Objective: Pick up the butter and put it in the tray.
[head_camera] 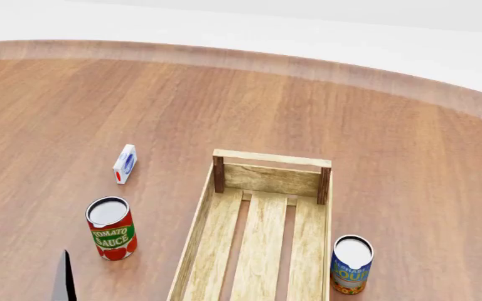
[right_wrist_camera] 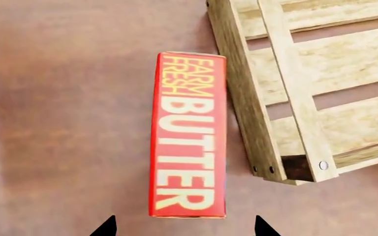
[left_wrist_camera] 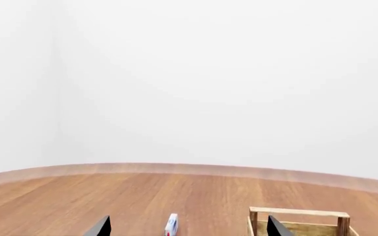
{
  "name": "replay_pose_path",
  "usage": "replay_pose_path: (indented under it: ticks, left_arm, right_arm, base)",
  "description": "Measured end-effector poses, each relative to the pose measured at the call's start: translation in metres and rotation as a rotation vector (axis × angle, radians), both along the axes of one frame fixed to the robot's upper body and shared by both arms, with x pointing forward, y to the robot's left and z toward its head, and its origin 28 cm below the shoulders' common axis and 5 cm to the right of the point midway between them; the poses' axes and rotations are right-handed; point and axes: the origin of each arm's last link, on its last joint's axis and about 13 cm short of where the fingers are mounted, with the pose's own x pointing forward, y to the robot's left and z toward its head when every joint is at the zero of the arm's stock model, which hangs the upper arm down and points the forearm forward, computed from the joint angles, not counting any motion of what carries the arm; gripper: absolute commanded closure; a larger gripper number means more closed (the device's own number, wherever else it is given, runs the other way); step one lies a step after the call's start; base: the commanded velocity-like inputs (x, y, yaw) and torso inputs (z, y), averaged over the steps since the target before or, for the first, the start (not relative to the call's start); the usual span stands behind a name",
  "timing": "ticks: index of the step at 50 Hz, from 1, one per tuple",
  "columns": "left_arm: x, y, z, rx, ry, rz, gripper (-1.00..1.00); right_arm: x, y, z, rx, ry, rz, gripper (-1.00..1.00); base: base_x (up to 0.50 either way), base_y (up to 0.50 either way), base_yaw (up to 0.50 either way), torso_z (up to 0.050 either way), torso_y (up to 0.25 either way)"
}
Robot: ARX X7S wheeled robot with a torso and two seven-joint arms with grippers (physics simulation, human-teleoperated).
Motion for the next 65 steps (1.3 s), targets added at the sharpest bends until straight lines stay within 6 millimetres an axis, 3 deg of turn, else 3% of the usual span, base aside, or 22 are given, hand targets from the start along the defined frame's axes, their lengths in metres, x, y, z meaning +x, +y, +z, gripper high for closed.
replay_pose_path:
  ticks: [24, 65]
  left_arm:
    - [0.001, 0.0, -0.003, 0.006, 0.006, 0.006, -1.0]
    - [0.002, 0.002, -0.003, 0.004, 0.009, 0.011, -1.0]
  right_arm:
    - [0.022, 0.002, -0.001, -0.002, 0.004, 0.033, -1.0]
    - [0.025, 0.007, -0.031, 0.045, 0.03, 0.025, -1.0]
  base:
    - [0.0, 0.0, 0.0, 0.0, 0.0]
    - [0.0, 0.0, 0.0, 0.0, 0.0]
